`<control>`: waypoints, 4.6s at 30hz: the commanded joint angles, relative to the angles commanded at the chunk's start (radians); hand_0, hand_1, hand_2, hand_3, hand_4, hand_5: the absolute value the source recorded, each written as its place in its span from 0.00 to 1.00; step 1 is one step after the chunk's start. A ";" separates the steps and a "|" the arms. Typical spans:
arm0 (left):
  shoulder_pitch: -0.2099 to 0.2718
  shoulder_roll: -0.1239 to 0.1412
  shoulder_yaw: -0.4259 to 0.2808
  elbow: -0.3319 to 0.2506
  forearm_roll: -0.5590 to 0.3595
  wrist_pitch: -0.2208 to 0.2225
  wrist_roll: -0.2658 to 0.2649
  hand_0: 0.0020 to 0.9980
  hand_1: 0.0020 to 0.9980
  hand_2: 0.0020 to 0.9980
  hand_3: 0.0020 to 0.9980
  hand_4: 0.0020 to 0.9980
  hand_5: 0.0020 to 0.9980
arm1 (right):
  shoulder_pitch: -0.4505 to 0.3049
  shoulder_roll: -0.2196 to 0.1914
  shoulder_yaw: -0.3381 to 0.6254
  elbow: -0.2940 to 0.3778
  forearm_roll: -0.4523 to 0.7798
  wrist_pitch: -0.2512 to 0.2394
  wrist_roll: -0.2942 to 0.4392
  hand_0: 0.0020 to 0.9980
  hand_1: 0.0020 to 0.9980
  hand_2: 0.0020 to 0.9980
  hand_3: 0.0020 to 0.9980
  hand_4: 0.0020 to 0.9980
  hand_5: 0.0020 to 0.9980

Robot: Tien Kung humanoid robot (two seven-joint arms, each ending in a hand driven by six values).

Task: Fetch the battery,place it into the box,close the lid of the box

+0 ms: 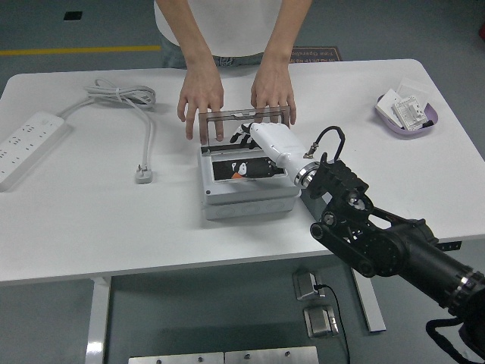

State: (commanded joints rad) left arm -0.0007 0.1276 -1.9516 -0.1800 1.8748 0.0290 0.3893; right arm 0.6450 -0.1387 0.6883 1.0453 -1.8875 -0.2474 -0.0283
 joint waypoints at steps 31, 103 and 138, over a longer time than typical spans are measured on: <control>-0.004 0.009 -0.011 0.000 0.020 -0.001 0.008 0.66 0.67 0.68 0.76 0.78 0.46 | 0.188 -0.085 0.002 0.009 0.255 0.106 -0.045 0.48 0.51 0.60 0.65 0.82 0.47; 0.016 -0.005 0.015 0.000 0.007 -0.004 -0.010 0.66 0.67 0.68 0.76 0.78 0.46 | 0.058 -0.134 -0.030 0.173 0.172 0.132 -0.115 0.44 0.49 0.61 0.66 0.81 0.49; 0.022 -0.009 0.009 0.000 0.015 -0.003 -0.004 0.65 0.67 0.68 0.76 0.77 0.45 | -0.041 -0.169 0.165 0.315 0.053 0.286 -0.216 0.46 0.52 0.63 0.71 1.00 0.83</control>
State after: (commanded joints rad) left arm 0.0217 0.1182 -1.9422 -0.1800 1.8896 0.0264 0.3852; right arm 0.6035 -0.3077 0.8534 1.3605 -1.8345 0.0386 -0.2441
